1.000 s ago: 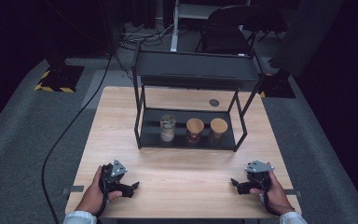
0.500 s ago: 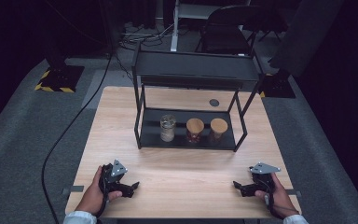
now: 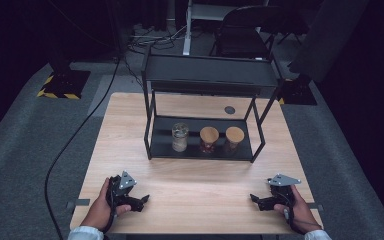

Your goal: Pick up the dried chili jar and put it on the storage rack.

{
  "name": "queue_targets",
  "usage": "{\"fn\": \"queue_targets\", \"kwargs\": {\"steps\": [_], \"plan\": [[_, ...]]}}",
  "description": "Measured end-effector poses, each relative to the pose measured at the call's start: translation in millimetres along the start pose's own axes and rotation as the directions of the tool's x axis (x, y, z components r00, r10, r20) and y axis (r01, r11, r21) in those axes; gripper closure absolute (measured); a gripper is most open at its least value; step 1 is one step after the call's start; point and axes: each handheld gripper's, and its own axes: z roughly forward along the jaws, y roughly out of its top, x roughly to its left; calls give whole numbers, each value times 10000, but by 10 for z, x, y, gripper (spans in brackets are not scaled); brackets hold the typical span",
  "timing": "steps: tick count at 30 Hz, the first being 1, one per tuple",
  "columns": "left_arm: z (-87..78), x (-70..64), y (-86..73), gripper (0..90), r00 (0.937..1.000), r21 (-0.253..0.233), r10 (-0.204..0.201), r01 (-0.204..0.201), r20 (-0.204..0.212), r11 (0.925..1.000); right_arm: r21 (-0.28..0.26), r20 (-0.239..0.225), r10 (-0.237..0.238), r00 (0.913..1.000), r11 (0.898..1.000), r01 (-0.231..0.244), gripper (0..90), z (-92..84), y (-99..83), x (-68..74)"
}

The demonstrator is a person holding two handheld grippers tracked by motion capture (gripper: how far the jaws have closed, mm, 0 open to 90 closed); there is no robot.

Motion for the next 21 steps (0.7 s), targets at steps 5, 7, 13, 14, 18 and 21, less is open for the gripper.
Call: {"fn": "queue_targets", "kwargs": {"steps": [5, 7, 13, 14, 18, 21], "plan": [[0, 0, 0, 0, 10000, 1, 1, -1, 1, 10000, 0, -73, -74, 9999, 10000, 74, 0, 5, 5, -9], [0, 1, 0, 0, 10000, 2, 5, -5, 2, 10000, -6, -89, -94, 9999, 10000, 94, 0, 7, 7, -12], [1, 1, 1, 0, 10000, 0, 1, -1, 7, 10000, -6, -107, -97, 9999, 10000, 97, 0, 13, 12, -16], [0, 2, 2, 0, 10000, 10, 19, -19, 8, 10000, -6, -107, -97, 9999, 10000, 97, 0, 13, 12, -17], [0, 3, 2, 0, 10000, 10, 24, -24, 13, 10000, -7, -115, -97, 9999, 10000, 97, 0, 13, 12, -17], [1, 3, 2, 0, 10000, 3, 29, -29, 15, 10000, -3, -116, -99, 9999, 10000, 99, 0, 13, 13, -17]]}}
